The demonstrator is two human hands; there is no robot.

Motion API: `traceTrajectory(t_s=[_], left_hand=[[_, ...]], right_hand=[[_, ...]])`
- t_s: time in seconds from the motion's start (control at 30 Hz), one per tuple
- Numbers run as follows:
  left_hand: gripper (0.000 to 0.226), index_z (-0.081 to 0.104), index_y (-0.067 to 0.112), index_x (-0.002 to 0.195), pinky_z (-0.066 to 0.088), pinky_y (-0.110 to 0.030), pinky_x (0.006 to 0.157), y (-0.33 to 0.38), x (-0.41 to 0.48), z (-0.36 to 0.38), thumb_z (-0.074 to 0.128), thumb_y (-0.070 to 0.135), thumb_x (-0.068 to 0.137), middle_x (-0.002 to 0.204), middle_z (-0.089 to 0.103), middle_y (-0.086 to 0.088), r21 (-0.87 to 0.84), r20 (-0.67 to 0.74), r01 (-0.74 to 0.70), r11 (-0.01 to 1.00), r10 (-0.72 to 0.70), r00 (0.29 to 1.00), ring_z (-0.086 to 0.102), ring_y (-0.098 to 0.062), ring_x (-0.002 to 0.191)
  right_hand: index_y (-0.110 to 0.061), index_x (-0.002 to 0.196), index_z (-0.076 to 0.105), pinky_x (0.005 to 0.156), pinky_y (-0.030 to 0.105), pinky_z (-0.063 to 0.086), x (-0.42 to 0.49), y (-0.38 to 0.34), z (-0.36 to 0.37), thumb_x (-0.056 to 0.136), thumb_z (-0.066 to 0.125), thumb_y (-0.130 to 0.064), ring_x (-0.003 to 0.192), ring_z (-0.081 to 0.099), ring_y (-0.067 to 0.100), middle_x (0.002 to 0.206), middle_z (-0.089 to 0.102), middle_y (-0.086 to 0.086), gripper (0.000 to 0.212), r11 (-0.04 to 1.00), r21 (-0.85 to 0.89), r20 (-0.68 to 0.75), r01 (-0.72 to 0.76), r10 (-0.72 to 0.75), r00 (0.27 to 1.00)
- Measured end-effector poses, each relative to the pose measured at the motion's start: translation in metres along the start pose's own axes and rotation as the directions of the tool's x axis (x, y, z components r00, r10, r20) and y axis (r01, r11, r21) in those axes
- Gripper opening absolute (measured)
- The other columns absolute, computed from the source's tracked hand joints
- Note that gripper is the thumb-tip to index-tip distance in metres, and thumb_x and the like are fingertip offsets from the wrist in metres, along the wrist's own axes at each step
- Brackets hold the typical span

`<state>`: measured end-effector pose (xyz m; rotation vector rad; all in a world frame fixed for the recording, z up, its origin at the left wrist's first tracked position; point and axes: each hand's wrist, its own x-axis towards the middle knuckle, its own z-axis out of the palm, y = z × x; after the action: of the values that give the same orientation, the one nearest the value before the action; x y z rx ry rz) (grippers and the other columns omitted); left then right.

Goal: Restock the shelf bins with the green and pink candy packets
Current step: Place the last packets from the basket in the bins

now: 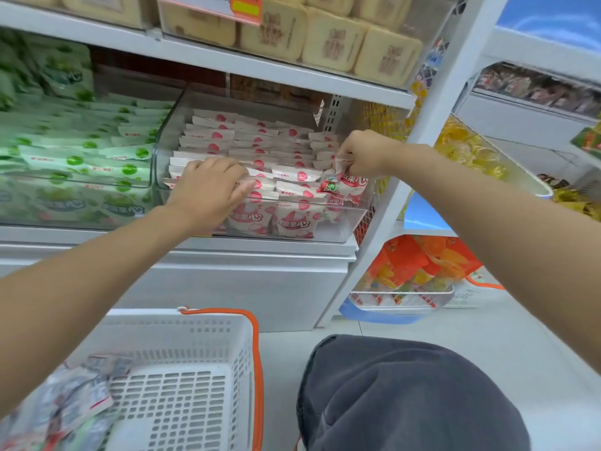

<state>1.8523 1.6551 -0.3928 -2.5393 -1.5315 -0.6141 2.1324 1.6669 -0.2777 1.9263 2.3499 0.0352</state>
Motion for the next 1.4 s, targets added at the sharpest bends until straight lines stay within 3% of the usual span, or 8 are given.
traceTrajectory(t_s=[0.2,0.37,0.53,0.63,0.73,0.83,1.23,1.4], left_hand=[[0.053,0.055,0.021,0.130,0.031,-0.046,0.104,0.003,0.000,-0.002,0.023,0.052,0.101,0.137,0.054,-0.002,-0.013,0.001,0.005,1.000,-0.005,1.000,0.045,-0.024,0.128],[0.034,0.059,0.026,0.128,0.024,-0.043,0.107,0.024,0.001,-0.012,0.045,0.041,0.101,0.130,0.060,0.005,-0.123,-0.162,-0.074,0.990,0.054,0.985,0.043,-0.020,0.127],[0.030,0.068,0.027,0.118,0.028,-0.043,0.100,0.061,0.027,-0.013,0.044,0.038,0.102,0.118,0.066,0.004,-0.298,-0.019,-0.007,0.955,0.001,1.000,0.046,-0.024,0.121],[0.027,0.071,0.027,0.106,0.031,-0.043,0.097,0.069,0.038,-0.008,0.046,0.037,0.101,0.101,0.071,0.007,-0.322,0.058,0.003,0.947,0.016,0.998,0.052,-0.025,0.113],[0.022,0.071,0.026,0.106,0.034,-0.043,0.101,0.068,0.041,-0.005,0.050,0.030,0.100,0.102,0.071,0.007,-0.349,0.058,0.054,0.936,-0.036,0.998,0.055,-0.023,0.110],[0.021,0.070,0.025,0.109,0.033,-0.044,0.104,0.068,0.039,-0.005,0.052,0.027,0.100,0.103,0.069,0.007,-0.365,0.057,0.071,0.928,-0.054,0.997,0.053,-0.022,0.111],[0.022,0.068,0.025,0.114,0.037,-0.043,0.103,0.071,0.032,-0.008,0.050,0.026,0.101,0.104,0.069,0.003,-0.363,0.061,0.081,0.928,-0.063,0.996,0.048,-0.022,0.117],[0.023,0.068,0.025,0.115,0.036,-0.043,0.104,0.072,0.031,-0.008,0.050,0.025,0.101,0.106,0.069,0.002,-0.355,0.049,0.089,0.930,-0.076,0.996,0.048,-0.023,0.116]], right_hand=[[0.009,0.092,0.065,0.063,0.041,0.051,0.002,-0.003,-0.007,0.077,0.051,0.008,0.074,0.062,0.035,0.097,0.067,0.026,0.021,0.994,-0.093,-0.037,0.063,-0.067,0.997],[0.005,0.098,0.067,0.071,0.050,0.056,0.001,-0.005,-0.012,0.076,0.046,0.009,0.093,0.064,0.041,0.102,0.069,0.023,0.031,0.979,-0.161,-0.058,0.123,-0.134,0.989],[-0.003,0.098,0.069,0.070,0.044,0.057,-0.004,-0.019,0.000,0.077,0.048,0.010,0.087,0.065,0.035,0.095,0.069,0.016,0.032,0.977,-0.161,0.028,0.143,-0.141,0.990],[-0.005,0.072,0.055,0.055,0.035,0.045,-0.006,-0.015,0.009,0.084,0.058,-0.003,0.073,0.054,0.029,0.074,0.054,0.009,0.012,0.990,-0.126,0.073,0.069,-0.060,0.996],[-0.013,0.058,0.035,0.048,0.030,0.021,-0.008,-0.008,0.009,0.083,0.073,-0.027,0.055,0.032,0.020,0.059,0.031,0.001,0.048,0.995,0.103,0.098,-0.006,-0.004,0.995],[-0.013,0.058,0.037,0.048,0.028,0.022,-0.010,-0.011,0.010,0.083,0.075,-0.030,0.049,0.029,0.017,0.057,0.031,0.001,0.049,0.984,0.177,0.105,-0.032,0.014,0.994],[-0.007,0.078,0.060,0.057,0.029,0.043,-0.012,-0.014,0.008,0.076,0.080,-0.029,0.070,0.057,0.024,0.075,0.059,0.004,0.030,0.994,-0.110,0.212,-0.022,0.045,0.976],[-0.011,0.063,0.046,0.051,0.028,0.038,-0.006,-0.022,0.027,0.079,0.075,-0.009,0.063,0.053,0.023,0.067,0.050,0.004,0.033,0.971,-0.238,0.117,-0.003,0.032,0.993]])
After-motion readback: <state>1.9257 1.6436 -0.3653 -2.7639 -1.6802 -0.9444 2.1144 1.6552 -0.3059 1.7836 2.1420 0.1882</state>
